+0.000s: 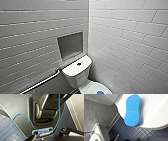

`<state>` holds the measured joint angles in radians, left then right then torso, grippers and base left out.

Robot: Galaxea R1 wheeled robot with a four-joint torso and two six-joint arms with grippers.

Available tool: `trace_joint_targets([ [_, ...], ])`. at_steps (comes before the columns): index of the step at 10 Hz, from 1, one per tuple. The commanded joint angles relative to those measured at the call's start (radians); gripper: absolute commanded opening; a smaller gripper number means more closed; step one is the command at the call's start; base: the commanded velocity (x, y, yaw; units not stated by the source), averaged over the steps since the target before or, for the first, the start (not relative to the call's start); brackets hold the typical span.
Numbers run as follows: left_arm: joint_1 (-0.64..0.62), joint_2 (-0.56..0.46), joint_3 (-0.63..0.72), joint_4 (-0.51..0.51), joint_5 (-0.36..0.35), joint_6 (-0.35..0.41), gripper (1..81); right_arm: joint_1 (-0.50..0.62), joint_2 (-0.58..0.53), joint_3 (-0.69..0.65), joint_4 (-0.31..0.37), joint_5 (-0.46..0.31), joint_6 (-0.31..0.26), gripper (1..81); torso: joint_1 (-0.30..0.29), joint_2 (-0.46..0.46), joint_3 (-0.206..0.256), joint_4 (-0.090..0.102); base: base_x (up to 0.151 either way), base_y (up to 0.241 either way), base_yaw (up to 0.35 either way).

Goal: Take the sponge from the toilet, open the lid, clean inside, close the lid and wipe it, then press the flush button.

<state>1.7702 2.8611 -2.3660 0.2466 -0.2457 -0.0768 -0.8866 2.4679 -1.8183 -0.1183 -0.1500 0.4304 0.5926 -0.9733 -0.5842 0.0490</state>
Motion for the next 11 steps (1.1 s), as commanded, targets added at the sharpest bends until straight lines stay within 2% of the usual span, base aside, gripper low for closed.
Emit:
trace_joint_targets([
  [1,0.015,-0.008,0.011,0.008,0.057,0.002,81.1,0.145,-0.013,-0.004,0.005,-0.068,0.016,81.1,0.062,-0.096,-0.075,0.000,0.000,0.000,0.000],
  [2,0.015,-0.009,0.011,0.007,0.057,0.002,81.1,0.165,0.002,-0.010,0.005,-0.089,0.019,81.1,0.087,-0.135,-0.102,0.000,0.000,0.000,0.000],
  [3,0.015,-0.009,0.011,0.007,0.057,0.002,81.1,0.180,0.013,-0.016,0.003,-0.095,0.019,81.1,0.045,-0.072,-0.130,0.000,0.000,0.000,0.000],
  [6,0.015,-0.011,0.011,0.005,0.057,0.002,81.1,0.217,0.032,-0.025,0.012,-0.143,0.022,81.1,0.075,-0.118,-0.210,0.000,0.000,0.000,0.000],
  [7,0.015,-0.009,0.011,0.005,0.059,0.002,81.1,0.231,0.039,-0.033,0.014,-0.148,0.024,81.1,0.077,-0.122,-0.204,0.000,0.000,0.000,0.000],
  [8,0.015,-0.008,0.011,0.005,0.057,0.002,81.1,0.246,0.044,-0.044,0.022,-0.160,0.024,81.1,0.077,-0.123,-0.179,0.000,0.000,0.000,0.000],
  [9,0.015,-0.008,0.011,0.007,0.057,0.002,81.1,0.261,0.048,-0.048,0.028,-0.184,0.024,81.1,0.143,-0.222,-0.188,0.000,0.000,0.000,0.000],
  [11,0.015,-0.005,0.007,0.007,0.057,0.002,81.1,0.295,0.050,-0.050,0.031,-0.192,0.024,81.1,0.152,-0.237,-0.196,0.000,0.000,0.000,0.000],
])
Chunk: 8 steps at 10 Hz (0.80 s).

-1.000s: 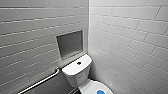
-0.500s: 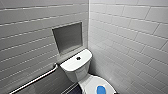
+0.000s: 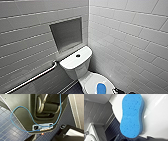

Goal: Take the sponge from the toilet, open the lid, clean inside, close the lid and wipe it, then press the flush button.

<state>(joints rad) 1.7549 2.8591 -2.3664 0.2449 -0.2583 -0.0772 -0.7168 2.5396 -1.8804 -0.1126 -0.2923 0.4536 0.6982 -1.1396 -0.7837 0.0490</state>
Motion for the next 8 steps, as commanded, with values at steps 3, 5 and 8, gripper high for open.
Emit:
trace_joint_targets([
  [3,0.030,0.010,-0.013,0.008,0.070,0.002,81.1,0.150,-0.008,0.005,0.031,-0.082,0.000,81.1,0.109,-0.171,-0.001,0.000,0.000,0.000,0.000],
  [5,0.030,0.011,-0.013,0.008,0.070,0.002,81.1,0.156,0.004,-0.009,0.034,-0.085,0.000,81.1,0.154,-0.244,-0.070,0.000,0.000,0.000,0.000],
  [8,0.030,0.008,-0.013,0.007,0.070,0.002,81.1,0.185,0.032,-0.031,0.030,-0.116,0.000,81.1,0.149,-0.239,-0.047,0.000,0.000,0.000,0.000],
])
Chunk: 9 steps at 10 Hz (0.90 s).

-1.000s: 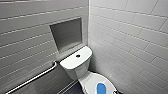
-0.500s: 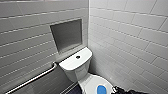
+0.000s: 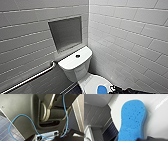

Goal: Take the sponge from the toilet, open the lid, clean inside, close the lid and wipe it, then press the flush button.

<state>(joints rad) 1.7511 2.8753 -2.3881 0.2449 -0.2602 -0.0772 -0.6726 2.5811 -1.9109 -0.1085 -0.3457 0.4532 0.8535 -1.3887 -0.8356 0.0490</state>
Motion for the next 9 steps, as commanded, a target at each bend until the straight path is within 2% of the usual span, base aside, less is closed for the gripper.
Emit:
trace_joint_targets([
  [1,0.034,-0.007,0.009,0.007,0.072,0.002,81.1,0.148,0.003,-0.017,0.026,-0.085,0.001,81.1,0.000,0.000,0.000,0.000,0.000,0.000,0.000],
  [6,0.034,-0.008,0.007,0.005,0.072,0.002,81.1,0.124,0.098,-0.160,0.030,-0.096,-0.001,81.1,0.007,-0.011,-0.004,0.000,0.000,0.000,0.000],
  [7,0.034,-0.008,0.007,0.007,0.072,0.002,81.1,0.122,0.109,-0.171,0.030,-0.096,-0.001,81.1,0.071,-0.111,-0.004,0.000,0.000,0.000,0.000],
  [9,0.034,-0.008,0.007,0.007,0.072,0.002,81.1,0.119,0.113,-0.180,0.030,-0.096,0.001,81.1,0.084,-0.133,-0.004,0.000,0.000,0.000,0.000],
])
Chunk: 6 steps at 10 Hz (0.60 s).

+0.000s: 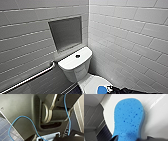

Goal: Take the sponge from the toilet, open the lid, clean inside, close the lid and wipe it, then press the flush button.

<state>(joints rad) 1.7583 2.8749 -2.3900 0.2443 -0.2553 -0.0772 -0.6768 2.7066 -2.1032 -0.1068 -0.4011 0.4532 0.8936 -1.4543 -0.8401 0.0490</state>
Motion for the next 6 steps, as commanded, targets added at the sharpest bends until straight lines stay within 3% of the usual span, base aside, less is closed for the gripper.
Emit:
trace_joint_targets([
  [1,0.025,-0.008,0.009,0.007,0.067,0.002,81.1,0.121,-0.011,0.009,0.029,-0.039,0.001,81.1,-0.003,0.005,0.000,0.000,0.000,0.000,0.000],
  [2,0.023,-0.009,0.009,0.007,0.067,0.002,81.1,0.113,-0.011,0.013,0.027,-0.036,0.001,81.1,0.017,-0.027,-0.090,0.000,0.000,0.000,0.000],
  [3,0.023,-0.011,0.009,0.006,0.067,0.002,81.1,0.107,-0.003,0.010,0.026,-0.033,0.001,81.1,0.023,-0.039,-0.098,0.000,0.000,0.000,0.000],
  [4,0.023,-0.012,0.009,0.006,0.067,0.002,81.1,0.101,0.003,0.003,0.024,-0.032,0.001,81.1,0.027,-0.048,-0.021,0.000,0.000,0.000,0.000],
  [6,0.023,-0.011,0.009,0.009,0.067,0.002,81.1,0.082,0.012,-0.012,0.024,-0.016,-0.001,81.1,0.033,-0.055,-0.063,0.000,0.000,0.000,0.000],
])
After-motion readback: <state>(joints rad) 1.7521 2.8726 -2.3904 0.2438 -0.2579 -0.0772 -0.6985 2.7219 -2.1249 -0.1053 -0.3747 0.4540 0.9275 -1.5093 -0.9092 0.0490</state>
